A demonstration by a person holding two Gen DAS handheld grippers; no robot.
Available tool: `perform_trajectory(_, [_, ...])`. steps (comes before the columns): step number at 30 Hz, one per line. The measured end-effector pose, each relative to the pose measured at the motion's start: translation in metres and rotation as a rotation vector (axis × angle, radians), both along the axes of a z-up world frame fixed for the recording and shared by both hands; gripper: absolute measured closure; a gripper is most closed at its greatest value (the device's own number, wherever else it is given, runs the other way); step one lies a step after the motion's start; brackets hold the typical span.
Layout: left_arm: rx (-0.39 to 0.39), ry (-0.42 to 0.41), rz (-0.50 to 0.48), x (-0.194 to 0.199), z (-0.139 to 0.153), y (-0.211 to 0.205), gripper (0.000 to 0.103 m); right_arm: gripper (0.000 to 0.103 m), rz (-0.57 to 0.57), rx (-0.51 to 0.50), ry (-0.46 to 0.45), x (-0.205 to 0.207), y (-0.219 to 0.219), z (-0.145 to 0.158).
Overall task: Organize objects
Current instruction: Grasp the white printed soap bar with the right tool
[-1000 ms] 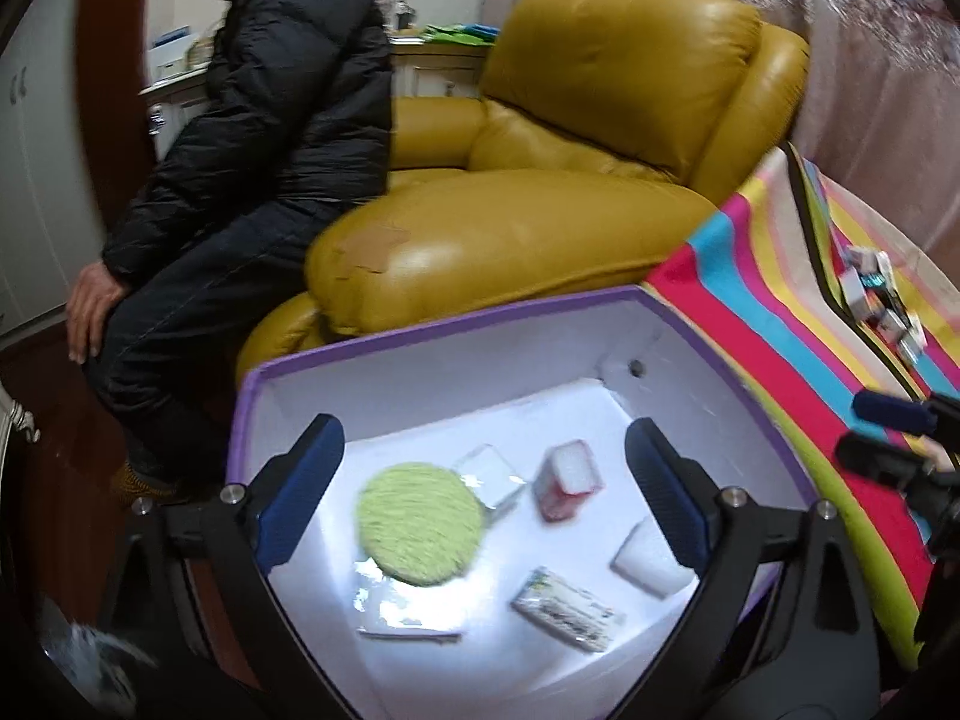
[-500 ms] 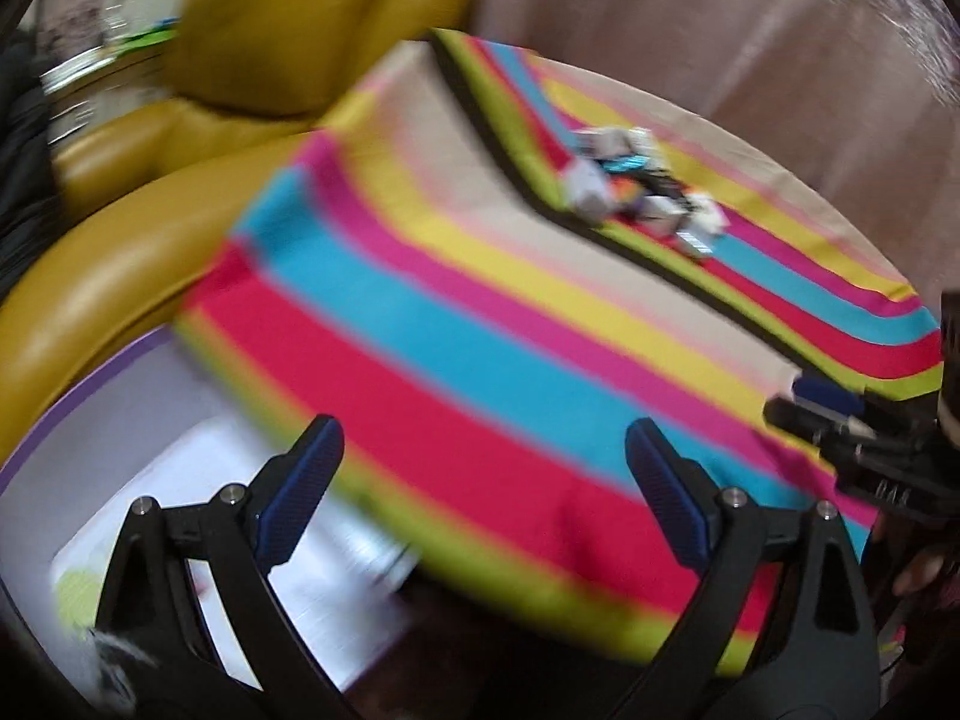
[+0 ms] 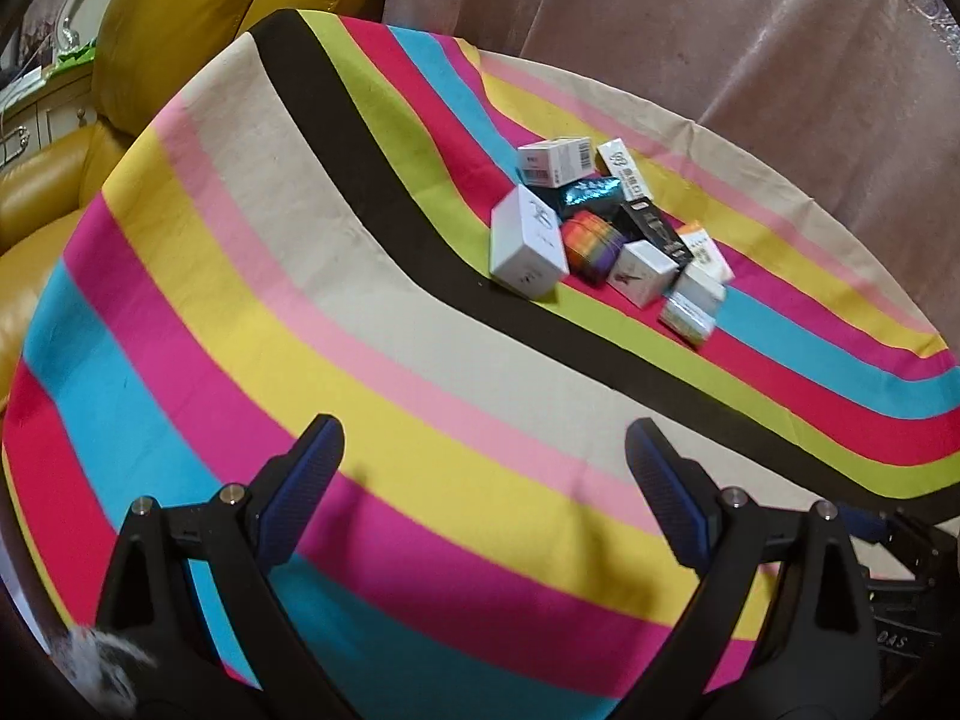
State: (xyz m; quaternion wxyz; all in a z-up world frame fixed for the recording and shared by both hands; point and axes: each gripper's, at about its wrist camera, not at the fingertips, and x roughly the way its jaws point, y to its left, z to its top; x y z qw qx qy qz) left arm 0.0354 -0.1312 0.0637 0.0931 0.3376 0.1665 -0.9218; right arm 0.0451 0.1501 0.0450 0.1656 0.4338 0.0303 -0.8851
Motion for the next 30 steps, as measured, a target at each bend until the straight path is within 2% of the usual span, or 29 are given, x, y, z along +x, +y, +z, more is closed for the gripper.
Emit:
perform_trajectory(3, [0.058,-0.006,0.006,0.001,-0.018,-0.014,0.006,0.039,0.026,0.043,0.002,-0.025,-0.007,-0.006])
perform_trajectory(5, [0.172,-0.039,0.02,0.001,-0.032,-0.028,0.006,0.039,0.033,0.048,-0.001,-0.045,-0.011,-0.01])
perform_trajectory(8, [0.226,0.003,0.064,0.003,-0.034,-0.04,0.006,0.039,0.017,0.045,-0.014,-0.08,-0.015,-0.014])
perform_trajectory(12, [0.176,-0.015,0.04,-0.001,-0.036,-0.031,0.005,0.039,-0.025,0.014,-0.029,-0.121,-0.021,-0.018])
perform_trajectory(16, [0.168,-0.019,0.042,-0.001,-0.036,-0.03,0.005,0.039,-0.036,0.005,-0.045,-0.159,-0.034,-0.027])
perform_trajectory(22, [0.143,-0.036,0.063,-0.003,-0.037,-0.028,0.005,0.038,-0.008,0.027,0.003,-0.197,-0.057,-0.031])
perform_trajectory(23, [0.145,-0.034,0.063,-0.003,-0.037,-0.029,0.005,0.039,0.008,0.058,0.015,-0.2,-0.063,-0.033])
perform_trajectory(25, [0.149,-0.031,0.064,-0.002,-0.037,-0.029,0.005,0.057,0.034,0.077,0.026,-0.199,-0.068,-0.033])
perform_trajectory(30, [0.146,-0.032,0.069,-0.003,-0.038,-0.028,0.005,0.057,0.107,0.071,0.036,-0.164,-0.058,-0.033])
